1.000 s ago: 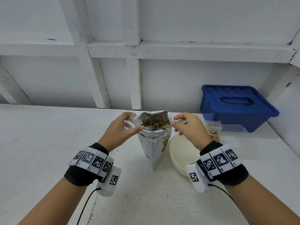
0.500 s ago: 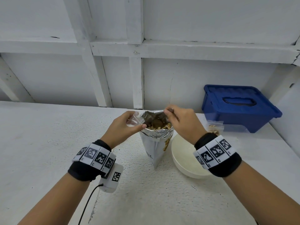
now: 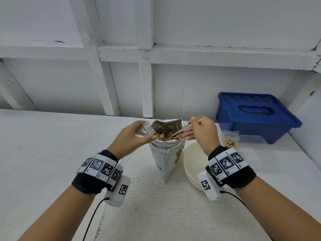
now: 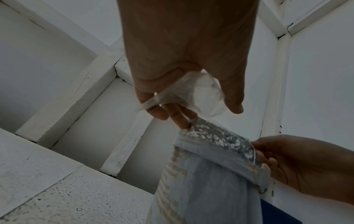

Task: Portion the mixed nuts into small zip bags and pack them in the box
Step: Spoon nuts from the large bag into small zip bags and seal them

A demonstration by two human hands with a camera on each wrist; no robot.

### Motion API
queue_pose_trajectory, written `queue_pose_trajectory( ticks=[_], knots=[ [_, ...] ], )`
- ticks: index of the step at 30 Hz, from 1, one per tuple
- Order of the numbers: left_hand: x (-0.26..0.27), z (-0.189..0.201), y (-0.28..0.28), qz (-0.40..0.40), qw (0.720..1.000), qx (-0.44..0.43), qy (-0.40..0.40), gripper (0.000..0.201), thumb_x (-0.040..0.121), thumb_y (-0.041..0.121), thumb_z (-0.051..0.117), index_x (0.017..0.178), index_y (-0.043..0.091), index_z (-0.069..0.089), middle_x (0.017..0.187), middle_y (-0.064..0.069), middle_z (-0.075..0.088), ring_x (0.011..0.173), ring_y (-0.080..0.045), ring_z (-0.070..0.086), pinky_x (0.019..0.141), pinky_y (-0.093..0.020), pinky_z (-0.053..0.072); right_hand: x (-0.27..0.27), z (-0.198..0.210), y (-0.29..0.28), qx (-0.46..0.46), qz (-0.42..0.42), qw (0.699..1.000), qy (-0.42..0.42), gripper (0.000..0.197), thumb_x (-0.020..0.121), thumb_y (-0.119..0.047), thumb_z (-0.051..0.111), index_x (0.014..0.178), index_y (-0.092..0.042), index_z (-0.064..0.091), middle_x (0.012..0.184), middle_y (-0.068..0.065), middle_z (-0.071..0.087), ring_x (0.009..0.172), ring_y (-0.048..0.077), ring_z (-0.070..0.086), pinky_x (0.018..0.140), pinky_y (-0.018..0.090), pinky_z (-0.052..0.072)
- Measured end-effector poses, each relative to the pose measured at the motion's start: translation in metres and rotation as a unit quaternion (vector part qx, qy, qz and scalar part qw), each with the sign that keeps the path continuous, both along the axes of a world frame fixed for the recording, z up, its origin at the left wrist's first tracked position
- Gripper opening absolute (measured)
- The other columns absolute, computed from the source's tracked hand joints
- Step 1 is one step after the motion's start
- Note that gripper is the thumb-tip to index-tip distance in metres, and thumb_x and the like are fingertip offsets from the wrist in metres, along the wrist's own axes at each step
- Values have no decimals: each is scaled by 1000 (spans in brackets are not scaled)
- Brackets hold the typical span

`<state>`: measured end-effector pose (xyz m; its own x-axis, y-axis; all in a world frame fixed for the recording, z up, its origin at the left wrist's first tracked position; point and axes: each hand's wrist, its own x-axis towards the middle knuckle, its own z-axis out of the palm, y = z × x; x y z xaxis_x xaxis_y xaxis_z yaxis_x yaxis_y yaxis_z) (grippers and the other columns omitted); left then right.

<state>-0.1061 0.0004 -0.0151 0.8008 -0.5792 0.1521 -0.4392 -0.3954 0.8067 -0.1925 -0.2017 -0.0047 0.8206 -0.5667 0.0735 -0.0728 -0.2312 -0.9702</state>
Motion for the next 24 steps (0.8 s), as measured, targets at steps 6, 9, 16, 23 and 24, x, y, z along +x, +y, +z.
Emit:
queue_pose_trajectory(
  ticks=[6, 9, 16, 23, 24],
  knots=[
    [4, 8, -1, -8, 999, 37, -14, 68, 69, 48, 67, 125, 13, 52, 111, 1, 61, 98, -13, 58, 77, -18, 46, 2, -2, -16, 114, -45, 992, 7, 24, 98, -17, 41, 85, -4, 56, 64, 11, 64, 44, 10, 63, 40, 16, 47],
    [7, 17, -4, -9, 995, 82, -48, 60, 77, 39, 70, 127, 13, 51, 109, 5, 57, 94, -11, 54, 69, -10, 39, 0, 1, -23, 139, -61, 988, 3, 25, 98, -18, 41, 82, -5, 56, 66, 12, 63, 44, 9, 63, 40, 16, 48],
    [15, 29, -18, -56, 975, 196, -89, 65, 76, 41, 71, 129, 12, 48, 113, 2, 54, 91, -10, 48, 64, -15, 36, -8, 17, -37, 129, -82, 988, -29, 25, 98, -16, 42, 78, -9, 55, 66, 13, 62, 45, 9, 62, 42, 16, 49],
    [13, 34, -34, -79, 974, 194, -92, 62, 77, 38, 72, 127, 11, 49, 116, -2, 56, 95, -12, 49, 76, -22, 38, -8, 28, -38, 142, -73, 986, -41, 25, 97, -14, 43, 76, -8, 54, 59, 10, 63, 44, 10, 62, 42, 16, 49],
    [13, 35, -35, -80, 975, 187, -92, 62, 77, 37, 72, 128, 11, 49, 116, -2, 56, 95, -12, 49, 76, -22, 38, -8, 29, -37, 142, -71, 986, -42, 25, 97, -13, 43, 76, -7, 54, 55, 8, 63, 43, 10, 62, 41, 16, 49]
  ],
)
